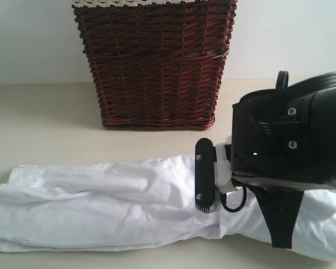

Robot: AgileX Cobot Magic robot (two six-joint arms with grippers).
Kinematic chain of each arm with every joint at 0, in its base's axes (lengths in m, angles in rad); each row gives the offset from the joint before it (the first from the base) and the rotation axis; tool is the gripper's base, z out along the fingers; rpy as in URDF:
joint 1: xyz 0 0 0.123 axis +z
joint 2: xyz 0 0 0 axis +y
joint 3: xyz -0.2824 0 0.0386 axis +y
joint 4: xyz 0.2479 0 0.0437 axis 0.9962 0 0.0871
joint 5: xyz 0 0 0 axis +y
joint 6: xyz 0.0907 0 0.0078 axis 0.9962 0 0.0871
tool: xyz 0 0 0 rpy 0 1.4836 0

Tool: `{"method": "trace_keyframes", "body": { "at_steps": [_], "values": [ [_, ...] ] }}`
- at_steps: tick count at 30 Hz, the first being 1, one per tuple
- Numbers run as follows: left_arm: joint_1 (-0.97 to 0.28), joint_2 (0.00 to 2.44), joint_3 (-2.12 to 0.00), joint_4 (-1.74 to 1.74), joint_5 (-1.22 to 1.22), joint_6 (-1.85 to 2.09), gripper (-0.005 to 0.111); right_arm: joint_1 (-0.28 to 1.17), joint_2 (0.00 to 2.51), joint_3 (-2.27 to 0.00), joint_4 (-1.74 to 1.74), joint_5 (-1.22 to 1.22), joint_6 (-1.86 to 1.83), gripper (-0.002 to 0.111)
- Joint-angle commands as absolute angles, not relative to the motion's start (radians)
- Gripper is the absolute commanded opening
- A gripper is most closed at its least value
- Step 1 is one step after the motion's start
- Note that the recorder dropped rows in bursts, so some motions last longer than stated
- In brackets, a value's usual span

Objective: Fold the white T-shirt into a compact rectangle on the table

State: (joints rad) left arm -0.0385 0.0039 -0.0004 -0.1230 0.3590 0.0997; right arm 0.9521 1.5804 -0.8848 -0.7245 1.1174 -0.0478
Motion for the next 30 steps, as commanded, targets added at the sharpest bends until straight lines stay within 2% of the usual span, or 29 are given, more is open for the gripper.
{"method": "trace_keyframes", "body": {
  "at_steps": [1, 4, 7, 9, 11, 14, 17, 19, 24, 30],
  "values": [
    [-0.035, 0.0, 0.0, -0.121, 0.353, 0.098, 0.0, 0.954, 1.572, -0.894, -0.737, 0.984, -0.013, 0.022],
    [-0.035, 0.0, 0.0, -0.121, 0.353, 0.098, 0.0, 0.954, 1.572, -0.894, -0.763, 0.984, 0.013, 0.043],
    [-0.035, 0.0, 0.0, -0.121, 0.353, 0.098, 0.0, 0.954, 1.572, -0.894, -0.927, 1.04, 0.245, 0.043],
    [-0.035, 0.0, 0.0, -0.121, 0.353, 0.098, 0.0, 0.954, 1.572, -0.894, -0.908, 1.078, 0.367, 0.043],
    [-0.035, 0.0, 0.0, -0.121, 0.353, 0.098, 0.0, 0.954, 1.572, -0.894, -0.71, 1.094, 0.243, 0.043],
    [-0.035, 0.0, 0.0, -0.121, 0.353, 0.098, 0.0, 0.954, 1.572, -0.89, -0.286, 1.151, -0.076, 0.033],
    [-0.035, 0.0, 0.0, -0.121, 0.353, 0.098, 0.0, 0.954, 1.572, -0.827, -0.275, 1.129, -0.076, 0.031],
    [-0.035, 0.0, 0.0, -0.121, 0.353, 0.098, 0.0, 0.954, 1.572, -0.777, -0.364, 1.118, 0.0, 0.034],
    [-0.035, 0.0, 0.0, -0.121, 0.353, 0.098, 0.0, 0.954, 1.572, -0.67, -0.563, 1.101, 0.222, 0.051],
    [-0.035, 0.0, 0.0, -0.121, 0.353, 0.098, 0.0, 0.954, 1.576, -0.655, -0.539, 1.02, 0.234, 0.053]
  ]
}}
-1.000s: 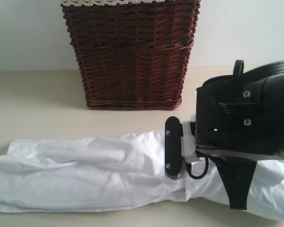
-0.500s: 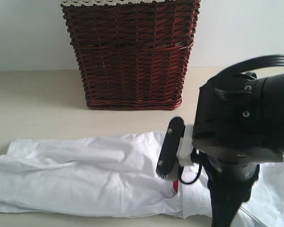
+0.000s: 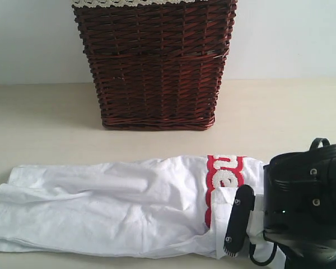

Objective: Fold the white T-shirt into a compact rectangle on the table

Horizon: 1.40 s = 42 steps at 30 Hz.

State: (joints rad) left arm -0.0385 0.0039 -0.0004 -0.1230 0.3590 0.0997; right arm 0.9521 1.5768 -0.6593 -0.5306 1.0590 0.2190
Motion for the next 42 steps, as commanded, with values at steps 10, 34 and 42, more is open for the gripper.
{"method": "trace_keyframes", "body": {
  "at_steps": [10, 34, 42],
  "values": [
    [-0.035, 0.0, 0.0, -0.121, 0.353, 0.098, 0.0, 0.954, 1.743, -0.655, -0.71, 1.083, 0.396, 0.023],
    [-0.035, 0.0, 0.0, -0.121, 0.353, 0.098, 0.0, 0.954, 1.739, -0.738, -1.028, 1.221, 0.482, 0.039],
    [-0.035, 0.0, 0.0, -0.121, 0.353, 0.098, 0.0, 0.954, 1.742, -0.738, -0.986, 1.13, 0.509, 0.039]
  ]
}}
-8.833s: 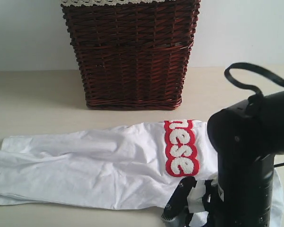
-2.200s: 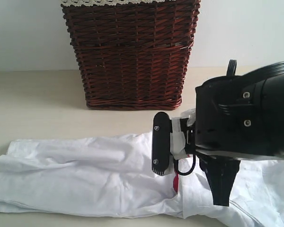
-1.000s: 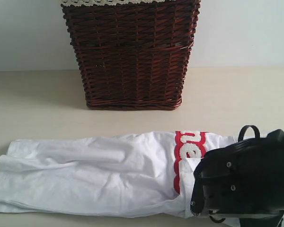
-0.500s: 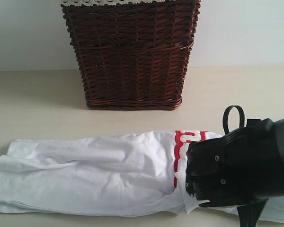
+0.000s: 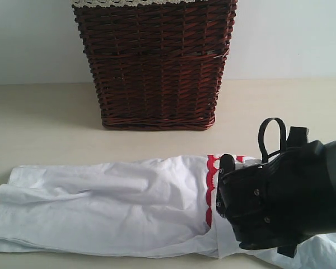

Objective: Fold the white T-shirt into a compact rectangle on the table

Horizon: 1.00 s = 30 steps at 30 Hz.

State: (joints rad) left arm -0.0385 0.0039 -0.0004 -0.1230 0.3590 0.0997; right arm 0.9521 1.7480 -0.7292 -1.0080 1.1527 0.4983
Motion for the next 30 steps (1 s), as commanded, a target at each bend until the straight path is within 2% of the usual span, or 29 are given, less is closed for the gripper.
{"method": "trace_keyframes", "body": {
  "at_steps": [1, 4, 8, 11, 15, 18, 20, 21, 26, 30],
  "values": [
    [-0.035, 0.0, 0.0, -0.121, 0.353, 0.098, 0.0, 0.954, 1.74, -0.738, -0.981, 1.13, 0.512, 0.039],
    [-0.035, 0.0, 0.0, -0.121, 0.353, 0.098, 0.0, 0.918, 1.699, -0.738, -1.013, 1.099, 0.709, 0.039],
    [-0.035, 0.0, 0.0, -0.121, 0.353, 0.098, 0.0, 0.789, 1.63, -0.75, -0.944, 1.012, 0.814, 0.038],
    [-0.035, 0.0, 0.0, -0.121, 0.353, 0.098, 0.0, 0.708, 1.582, -0.761, -0.774, 0.893, 0.697, 0.036],
    [-0.035, 0.0, 0.0, -0.121, 0.353, 0.098, 0.0, 0.681, 1.555, -0.763, -0.475, 0.642, 0.434, 0.034],
    [-0.035, 0.0, 0.0, -0.121, 0.353, 0.098, 0.0, 0.681, 1.576, -0.763, -0.421, 0.489, 0.368, 0.017],
    [-0.035, 0.0, 0.0, -0.121, 0.353, 0.098, 0.0, 0.678, 1.607, -0.763, -0.44, 0.403, 0.37, 0.001],
    [-0.035, 0.0, 0.0, -0.121, 0.353, 0.098, 0.0, 0.67, 1.628, -0.763, -0.465, 0.379, 0.392, 0.0],
    [-0.035, 0.0, 0.0, -0.121, 0.353, 0.098, 0.0, 0.584, 1.765, -0.801, -0.643, 0.424, 0.644, 0.0],
    [-0.035, 0.0, 0.0, -0.121, 0.353, 0.098, 0.0, 0.507, 1.837, -0.812, -0.664, 0.494, 0.686, 0.0]
  ]
}}
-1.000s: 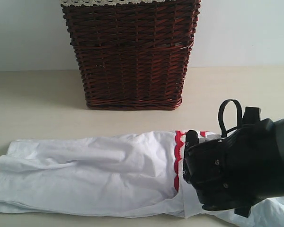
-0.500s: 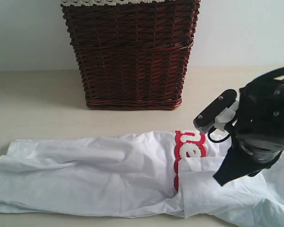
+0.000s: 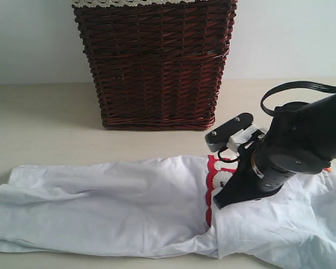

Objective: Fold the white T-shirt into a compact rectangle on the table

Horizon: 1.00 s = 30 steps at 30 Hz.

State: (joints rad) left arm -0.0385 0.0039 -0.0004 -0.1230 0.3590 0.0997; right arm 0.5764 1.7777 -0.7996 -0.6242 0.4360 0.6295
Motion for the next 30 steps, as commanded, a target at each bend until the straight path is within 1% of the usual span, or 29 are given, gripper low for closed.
{"method": "trace_keyframes", "body": {
  "at_steps": [1, 6, 10, 13, 17, 20, 23, 26, 30],
  "values": [
    [-0.035, 0.0, 0.0, -0.121, 0.353, 0.098, 0.0, 0.49, 1.844, -0.812, -0.664, 0.503, 0.686, 0.0],
    [-0.035, 0.0, 0.0, -0.121, 0.353, 0.098, 0.0, 0.432, 1.848, -0.813, -0.669, 0.516, 0.682, 0.0],
    [-0.035, 0.0, 0.0, -0.121, 0.353, 0.098, 0.0, 0.418, 1.831, -0.817, -0.682, 0.516, 0.684, 0.001],
    [-0.035, 0.0, 0.0, -0.121, 0.353, 0.098, 0.0, 0.418, 1.774, -0.817, -0.684, 0.516, 0.685, 0.012],
    [-0.035, 0.0, 0.0, -0.121, 0.353, 0.098, 0.0, 0.418, 1.659, -0.817, -0.678, 0.561, 0.685, 0.035],
    [-0.035, 0.0, 0.0, -0.121, 0.353, 0.098, 0.0, 0.382, 1.591, -0.817, -0.651, 0.644, 0.685, 0.046],
    [-0.035, 0.0, 0.0, -0.121, 0.353, 0.098, 0.0, 0.298, 1.549, -0.813, -0.59, 0.691, 0.681, 0.048],
    [-0.035, 0.0, 0.0, -0.121, 0.353, 0.098, 0.0, 0.219, 1.534, -0.789, -0.523, 0.692, 0.653, 0.051],
    [-0.035, 0.0, 0.0, -0.121, 0.353, 0.098, 0.0, 0.143, 1.534, -0.751, -0.461, 0.665, 0.622, 0.051]
  ]
}}
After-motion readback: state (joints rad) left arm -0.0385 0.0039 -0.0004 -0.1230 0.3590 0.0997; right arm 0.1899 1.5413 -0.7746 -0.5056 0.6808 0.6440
